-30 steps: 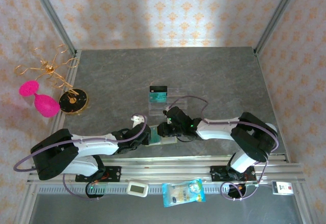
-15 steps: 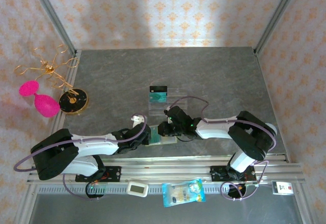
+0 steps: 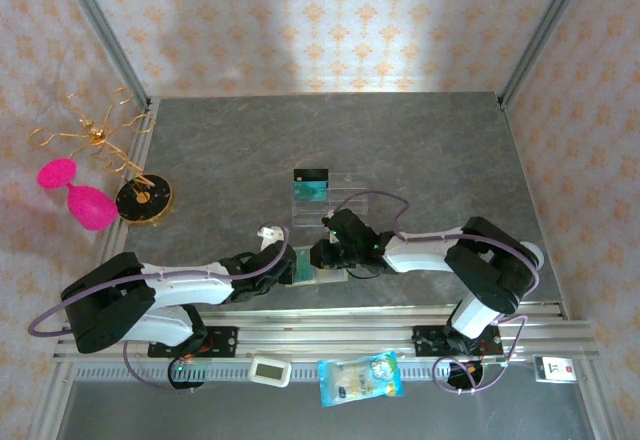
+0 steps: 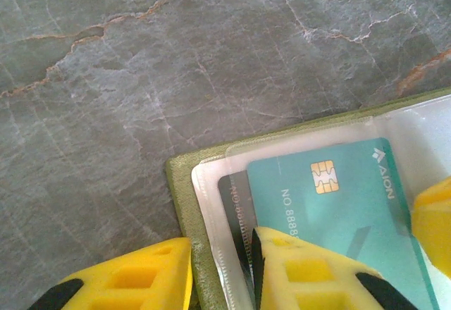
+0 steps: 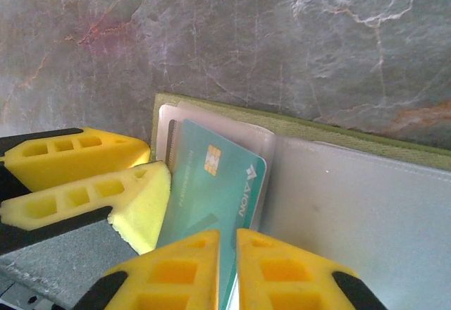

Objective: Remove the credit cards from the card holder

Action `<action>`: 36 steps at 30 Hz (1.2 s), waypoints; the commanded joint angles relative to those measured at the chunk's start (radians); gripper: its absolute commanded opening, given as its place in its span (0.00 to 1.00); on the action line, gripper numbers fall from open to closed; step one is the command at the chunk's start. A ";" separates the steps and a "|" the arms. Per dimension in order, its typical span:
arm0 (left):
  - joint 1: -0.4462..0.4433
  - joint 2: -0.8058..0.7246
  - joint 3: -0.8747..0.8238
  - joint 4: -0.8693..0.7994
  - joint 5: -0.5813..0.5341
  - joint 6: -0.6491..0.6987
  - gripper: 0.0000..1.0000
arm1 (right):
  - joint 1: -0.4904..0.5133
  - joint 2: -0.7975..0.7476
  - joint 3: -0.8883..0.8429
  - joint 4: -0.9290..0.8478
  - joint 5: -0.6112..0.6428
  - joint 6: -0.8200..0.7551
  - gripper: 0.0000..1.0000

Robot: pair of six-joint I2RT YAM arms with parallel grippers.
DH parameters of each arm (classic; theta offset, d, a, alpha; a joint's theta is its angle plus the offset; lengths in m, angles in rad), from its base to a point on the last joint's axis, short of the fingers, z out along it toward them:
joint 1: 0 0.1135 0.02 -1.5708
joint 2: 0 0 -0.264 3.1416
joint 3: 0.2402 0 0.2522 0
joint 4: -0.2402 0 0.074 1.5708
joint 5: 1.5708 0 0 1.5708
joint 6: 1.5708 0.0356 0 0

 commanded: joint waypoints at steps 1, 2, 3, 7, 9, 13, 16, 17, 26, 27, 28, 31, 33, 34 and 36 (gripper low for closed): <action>-0.005 0.047 -0.021 0.054 0.061 -0.005 0.27 | -0.006 -0.016 -0.020 0.005 0.030 0.021 0.14; -0.006 0.047 -0.019 0.055 0.061 -0.006 0.27 | -0.011 -0.016 -0.023 -0.002 0.039 0.031 0.14; -0.006 0.048 -0.020 0.057 0.063 -0.007 0.27 | -0.016 -0.022 -0.031 -0.001 0.050 0.041 0.14; -0.006 0.044 -0.021 0.063 0.072 -0.011 0.27 | -0.035 -0.049 -0.060 0.029 0.044 0.053 0.15; -0.006 0.042 -0.018 0.064 0.074 -0.010 0.27 | -0.034 -0.052 -0.063 0.040 0.031 0.052 0.15; -0.006 0.052 -0.013 0.069 0.081 -0.008 0.27 | -0.034 -0.029 -0.056 0.069 -0.024 0.044 0.17; -0.007 0.065 -0.009 0.074 0.091 -0.006 0.27 | -0.034 -0.022 -0.053 0.078 -0.036 0.040 0.18; -0.008 0.067 -0.007 0.076 0.092 -0.005 0.27 | -0.034 -0.020 -0.050 0.078 -0.037 0.039 0.18; -0.012 0.083 0.001 0.091 0.111 0.007 0.27 | -0.034 0.007 -0.048 0.094 -0.053 0.042 0.14; -0.012 0.084 0.001 0.094 0.115 0.010 0.27 | -0.034 0.007 -0.049 0.096 -0.055 0.042 0.14; -0.014 0.085 0.002 0.095 0.117 0.012 0.27 | -0.034 0.010 -0.048 0.099 -0.056 0.043 0.14; -0.017 0.087 0.004 0.099 0.123 0.018 0.27 | -0.034 0.014 -0.046 0.103 -0.061 0.045 0.14; -0.018 0.089 0.006 0.103 0.129 0.021 0.27 | -0.034 0.015 -0.046 0.108 -0.063 0.045 0.14; -0.020 0.090 0.007 0.103 0.129 0.022 0.27 | -0.034 0.016 -0.046 0.112 -0.066 0.046 0.14; -0.019 0.093 0.007 0.101 0.129 0.021 0.27 | -0.034 0.018 -0.045 0.113 -0.066 0.047 0.11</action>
